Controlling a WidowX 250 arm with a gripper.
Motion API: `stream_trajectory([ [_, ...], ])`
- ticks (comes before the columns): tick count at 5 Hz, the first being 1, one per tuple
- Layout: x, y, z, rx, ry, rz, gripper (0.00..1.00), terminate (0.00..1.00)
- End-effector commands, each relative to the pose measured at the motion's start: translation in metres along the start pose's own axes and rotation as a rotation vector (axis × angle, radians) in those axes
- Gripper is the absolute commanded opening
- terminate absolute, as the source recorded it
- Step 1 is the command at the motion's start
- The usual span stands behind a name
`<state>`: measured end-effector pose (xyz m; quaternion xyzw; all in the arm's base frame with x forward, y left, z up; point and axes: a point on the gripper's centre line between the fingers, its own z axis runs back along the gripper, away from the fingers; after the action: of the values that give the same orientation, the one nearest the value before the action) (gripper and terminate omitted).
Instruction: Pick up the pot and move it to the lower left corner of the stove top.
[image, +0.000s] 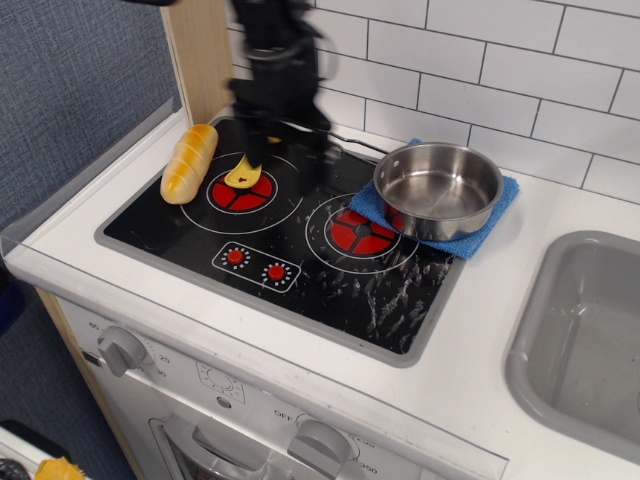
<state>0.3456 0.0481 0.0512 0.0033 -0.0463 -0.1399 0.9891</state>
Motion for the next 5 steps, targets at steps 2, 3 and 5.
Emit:
stream_trajectory([
  [2,0.029,-0.101,0.031,-0.105,-0.155,-0.377,1.00,0.00],
  [3,0.038,-0.088,0.019,-0.150,-0.166,-0.452,1.00,0.00],
  [5,0.038,-0.078,-0.002,-0.221,-0.149,-0.455,1.00,0.00],
])
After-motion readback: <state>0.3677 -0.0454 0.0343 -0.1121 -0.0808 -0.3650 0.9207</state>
